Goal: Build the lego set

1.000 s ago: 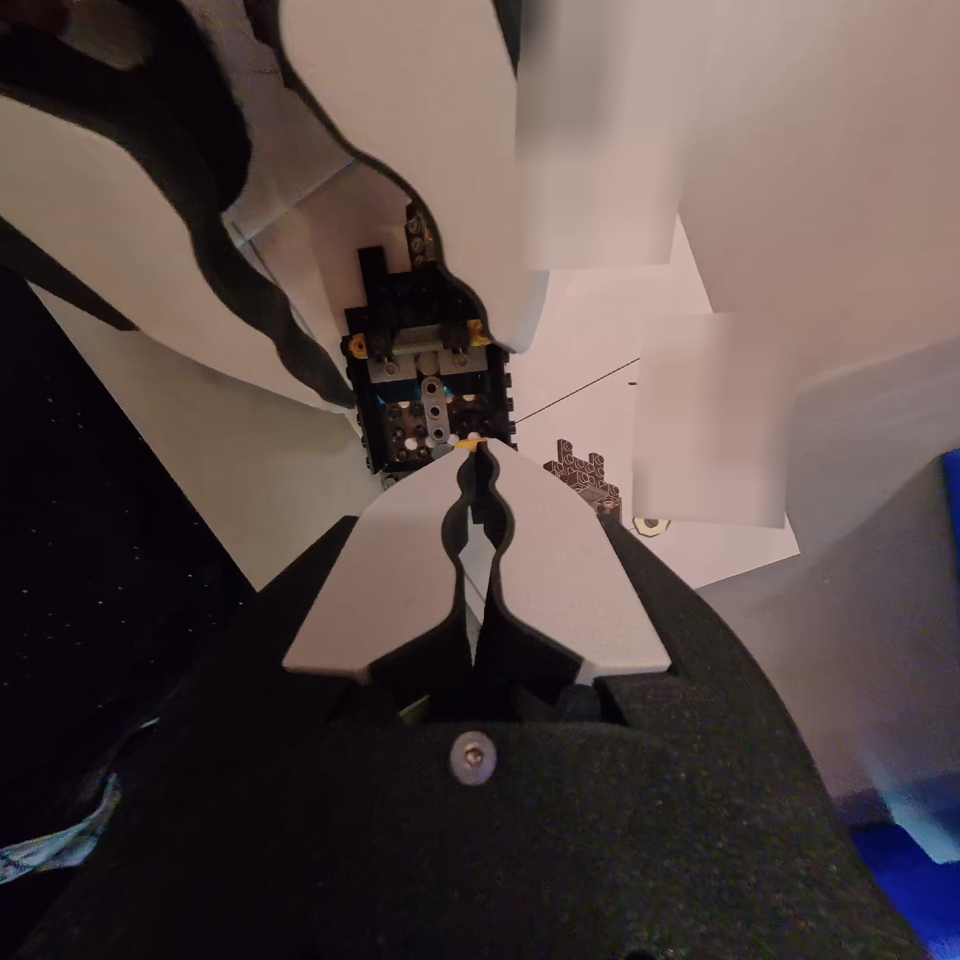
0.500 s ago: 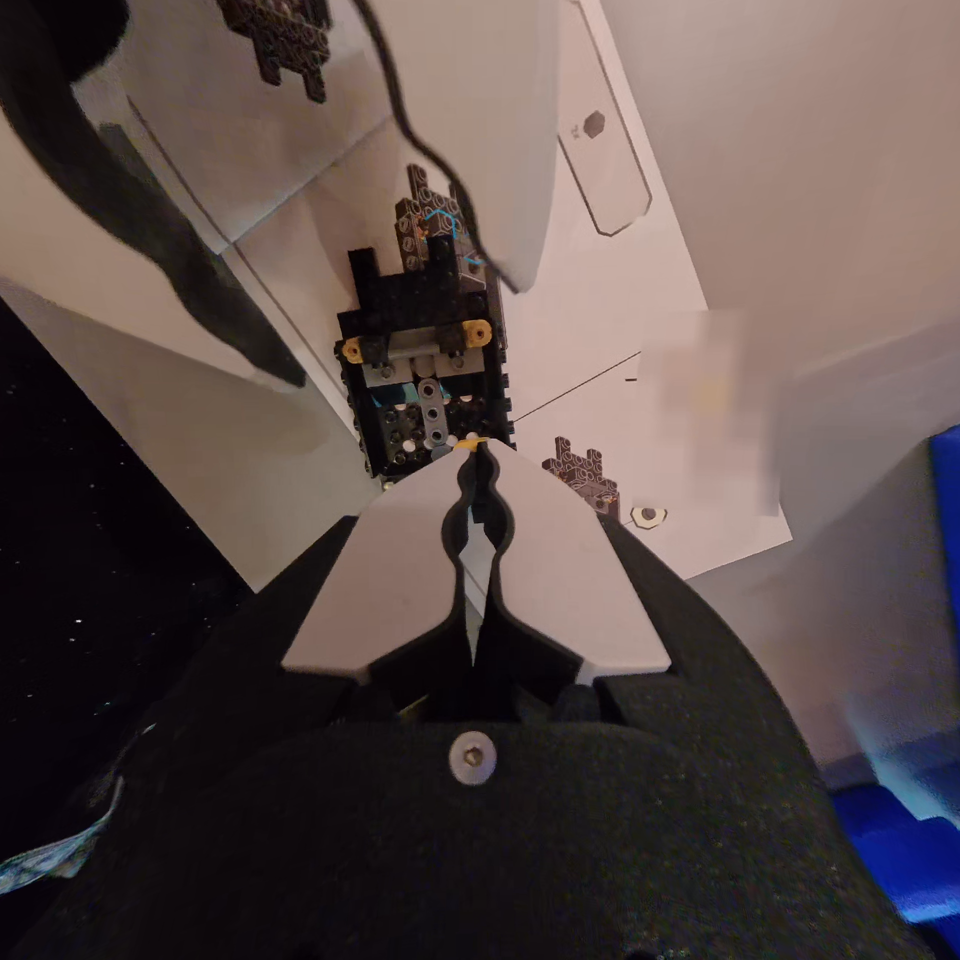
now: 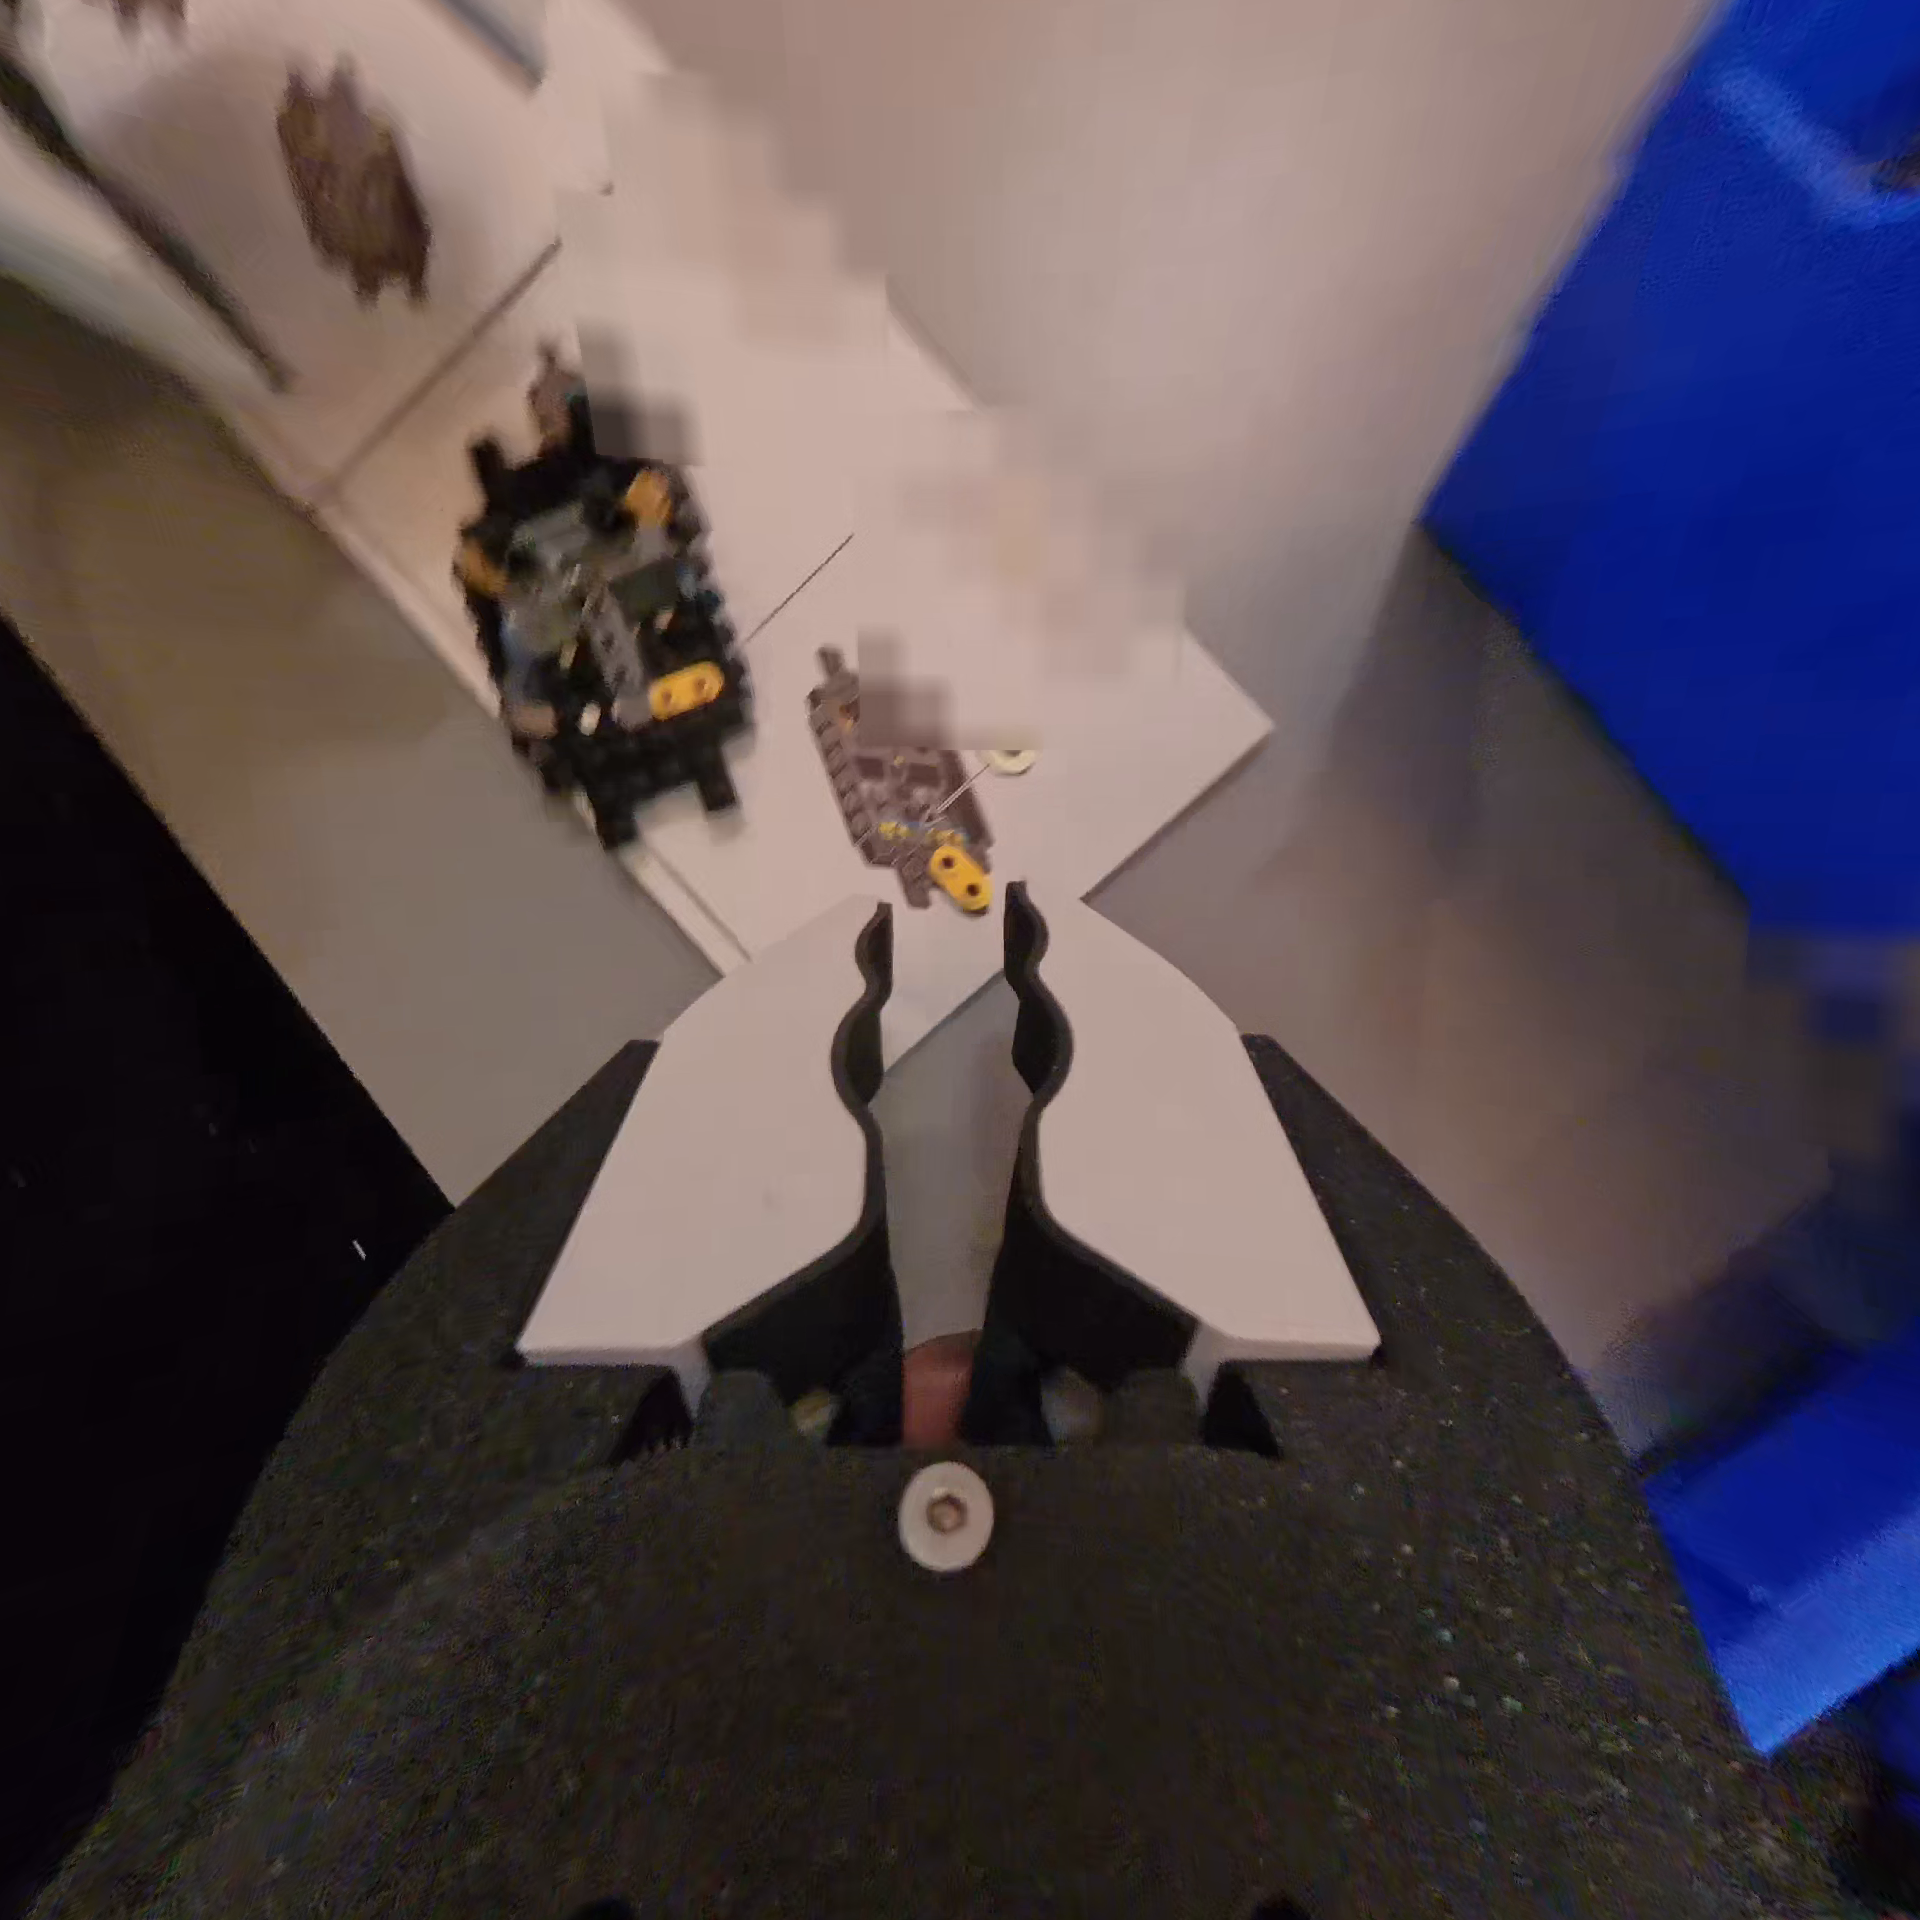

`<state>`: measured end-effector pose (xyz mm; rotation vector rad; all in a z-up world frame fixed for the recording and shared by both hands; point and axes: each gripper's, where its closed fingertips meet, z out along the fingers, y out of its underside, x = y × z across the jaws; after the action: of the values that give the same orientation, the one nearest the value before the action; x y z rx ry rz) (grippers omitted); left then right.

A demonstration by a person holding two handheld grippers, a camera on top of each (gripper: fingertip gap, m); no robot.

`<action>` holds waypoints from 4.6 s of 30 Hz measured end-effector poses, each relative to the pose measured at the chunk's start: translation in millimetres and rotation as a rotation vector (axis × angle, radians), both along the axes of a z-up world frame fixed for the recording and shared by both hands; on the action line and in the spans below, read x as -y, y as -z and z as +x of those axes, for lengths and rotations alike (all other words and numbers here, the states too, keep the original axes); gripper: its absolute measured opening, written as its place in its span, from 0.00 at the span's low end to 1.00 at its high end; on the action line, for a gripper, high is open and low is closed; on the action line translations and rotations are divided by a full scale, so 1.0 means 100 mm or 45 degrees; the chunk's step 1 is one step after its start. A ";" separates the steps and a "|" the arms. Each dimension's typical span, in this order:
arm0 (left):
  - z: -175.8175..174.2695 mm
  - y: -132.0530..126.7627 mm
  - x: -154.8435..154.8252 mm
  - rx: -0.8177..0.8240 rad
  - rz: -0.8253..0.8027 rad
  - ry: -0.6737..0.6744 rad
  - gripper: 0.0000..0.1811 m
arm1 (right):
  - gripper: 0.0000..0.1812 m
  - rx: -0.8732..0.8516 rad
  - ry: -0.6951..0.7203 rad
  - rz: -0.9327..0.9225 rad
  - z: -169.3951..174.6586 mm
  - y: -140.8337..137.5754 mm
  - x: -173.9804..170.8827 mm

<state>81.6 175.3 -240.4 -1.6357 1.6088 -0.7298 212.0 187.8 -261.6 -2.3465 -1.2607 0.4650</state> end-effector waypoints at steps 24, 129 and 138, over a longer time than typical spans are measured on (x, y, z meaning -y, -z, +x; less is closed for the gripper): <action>0.07 0.13 0.04 -0.063 0.040 0.043 0.34 | 0.20 0.218 -0.018 -0.220 -0.06 0.22 0.12; 0.25 0.24 0.27 -0.078 0.068 0.176 0.16 | 0.03 0.249 -0.060 -0.090 -0.68 0.04 0.40; 0.38 0.20 0.42 -0.044 0.039 0.227 0.00 | 0.34 -0.001 -0.263 -0.101 -0.56 0.22 0.55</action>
<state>119.8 133.2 -260.7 -1.5036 1.7990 -0.7666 155.9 133.1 -284.0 -2.2894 -1.5189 0.5913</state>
